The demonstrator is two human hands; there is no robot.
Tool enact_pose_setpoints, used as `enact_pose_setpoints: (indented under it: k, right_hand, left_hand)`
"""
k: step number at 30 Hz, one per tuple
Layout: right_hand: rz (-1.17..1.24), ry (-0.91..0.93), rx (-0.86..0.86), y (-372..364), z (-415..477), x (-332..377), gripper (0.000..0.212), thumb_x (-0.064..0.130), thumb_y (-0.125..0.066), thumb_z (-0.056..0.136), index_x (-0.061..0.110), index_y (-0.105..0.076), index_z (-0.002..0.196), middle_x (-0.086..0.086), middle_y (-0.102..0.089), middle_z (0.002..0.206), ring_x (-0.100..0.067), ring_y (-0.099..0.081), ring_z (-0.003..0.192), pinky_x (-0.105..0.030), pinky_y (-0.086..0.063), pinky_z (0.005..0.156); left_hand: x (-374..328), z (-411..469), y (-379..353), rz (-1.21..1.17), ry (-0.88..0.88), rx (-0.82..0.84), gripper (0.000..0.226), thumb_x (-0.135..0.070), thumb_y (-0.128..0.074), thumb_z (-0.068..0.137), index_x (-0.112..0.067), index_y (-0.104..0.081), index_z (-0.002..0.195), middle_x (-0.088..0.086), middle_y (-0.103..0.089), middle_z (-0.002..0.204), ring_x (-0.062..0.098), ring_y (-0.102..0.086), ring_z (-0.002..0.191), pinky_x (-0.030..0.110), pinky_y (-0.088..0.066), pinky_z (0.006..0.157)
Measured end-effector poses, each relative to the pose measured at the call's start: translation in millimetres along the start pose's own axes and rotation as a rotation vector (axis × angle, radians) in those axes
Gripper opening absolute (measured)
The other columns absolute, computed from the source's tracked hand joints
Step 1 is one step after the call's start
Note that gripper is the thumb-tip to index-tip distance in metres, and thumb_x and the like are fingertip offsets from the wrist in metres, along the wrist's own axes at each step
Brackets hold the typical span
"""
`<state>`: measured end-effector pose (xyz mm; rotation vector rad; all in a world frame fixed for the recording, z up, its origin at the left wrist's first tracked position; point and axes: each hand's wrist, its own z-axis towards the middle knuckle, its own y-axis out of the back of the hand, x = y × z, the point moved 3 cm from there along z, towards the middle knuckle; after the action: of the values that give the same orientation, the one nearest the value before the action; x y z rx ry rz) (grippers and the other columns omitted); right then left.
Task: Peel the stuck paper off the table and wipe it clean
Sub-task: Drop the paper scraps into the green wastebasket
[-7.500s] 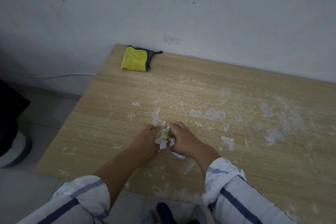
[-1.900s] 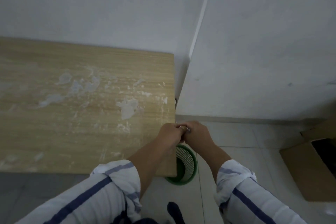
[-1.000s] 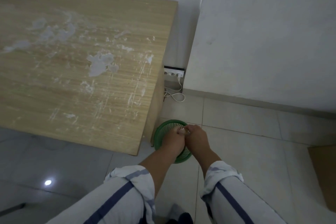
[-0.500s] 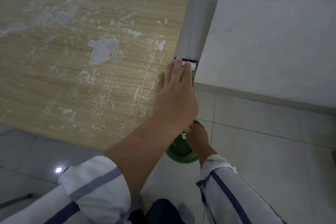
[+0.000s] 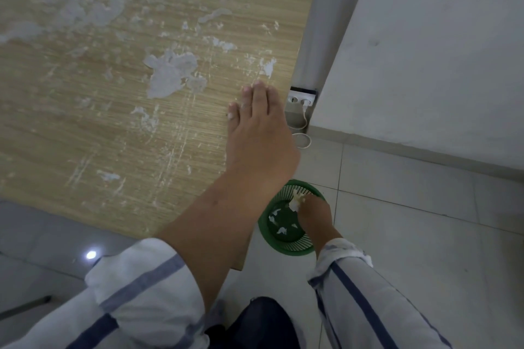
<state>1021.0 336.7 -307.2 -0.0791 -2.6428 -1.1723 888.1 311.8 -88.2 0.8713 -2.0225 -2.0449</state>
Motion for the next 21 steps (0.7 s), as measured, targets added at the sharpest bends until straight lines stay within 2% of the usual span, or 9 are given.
enact_pose_setpoints:
  k: [3,5,7,10,12,17,21]
  right_hand:
    - [-0.014,0.039,-0.034,-2.9,1.3,-2.0,0.025,0.012,-0.043,0.095,0.0,-0.059,0.11,-0.013,-0.065,0.109,-0.026,-0.062,0.101,-0.028,-0.046,0.08]
    - [0.029,-0.003,-0.045,-3.4,2.6,-3.4,0.025,0.013,-0.043,0.095,0.0,-0.059,0.109,-0.014,-0.065,0.108,-0.028,-0.062,0.101,-0.031,-0.047,0.083]
    - [0.079,-0.059,-0.049,-4.5,4.6,-3.8,0.026,0.015,-0.042,0.096,0.0,-0.058,0.108,-0.014,-0.065,0.106,-0.026,-0.062,0.094,-0.029,-0.045,0.076]
    - [0.16,-0.09,-0.105,-7.2,8.5,-5.4,0.022,0.018,-0.046,0.094,0.002,-0.058,0.104,-0.014,-0.066,0.102,-0.022,-0.053,0.077,-0.027,-0.042,0.069]
    - [0.17,-0.086,-0.147,-7.8,8.2,-6.7,0.018,0.015,-0.047,0.093,0.003,-0.056,0.103,-0.014,-0.065,0.101,-0.021,-0.052,0.076,-0.027,-0.041,0.068]
    - [0.132,-0.054,-0.146,-4.9,0.8,-5.5,0.02,0.006,-0.042,0.093,0.0,-0.054,0.108,-0.012,-0.063,0.101,-0.028,-0.061,0.094,-0.025,-0.039,0.071]
    - [0.203,-0.028,-0.138,3.2,-10.1,-1.3,0.02,0.01,-0.038,0.094,0.005,-0.057,0.092,-0.006,-0.057,0.082,-0.022,-0.052,0.075,-0.027,-0.042,0.067]
  left_hand:
    - [-0.4,0.2,0.0,-0.012,-0.011,-0.006,0.071,-0.021,-0.037,0.092,-0.01,0.005,0.148,0.008,0.011,0.158,0.024,0.013,0.145,0.041,0.009,0.116]
    - [0.3,0.6,-0.1,-0.011,-0.014,-0.015,0.071,-0.021,-0.038,0.092,-0.01,0.004,0.148,0.008,0.011,0.158,0.024,0.014,0.144,0.04,0.009,0.116]
    - [0.6,1.1,-0.5,-0.012,-0.018,-0.013,0.072,-0.022,-0.038,0.092,-0.01,0.004,0.148,0.008,0.011,0.158,0.024,0.014,0.144,0.04,0.009,0.115]
    - [0.7,1.0,-1.1,-0.012,-0.023,-0.014,0.073,-0.024,-0.038,0.091,-0.01,0.004,0.148,0.008,0.011,0.158,0.025,0.014,0.144,0.041,0.009,0.116]
    - [0.7,1.2,-1.4,-0.011,-0.024,-0.019,0.072,-0.025,-0.038,0.092,-0.01,0.004,0.148,0.008,0.01,0.158,0.025,0.013,0.145,0.041,0.008,0.117]
    - [1.3,1.6,-2.3,-0.009,-0.022,-0.031,0.072,-0.024,-0.039,0.091,-0.01,0.002,0.148,0.008,0.009,0.158,0.025,0.012,0.145,0.041,0.008,0.116]
    - [1.0,1.6,-1.8,-0.024,-0.014,-0.023,0.071,-0.023,-0.039,0.091,-0.01,0.001,0.149,0.008,0.008,0.158,0.025,0.012,0.145,0.041,0.008,0.116]
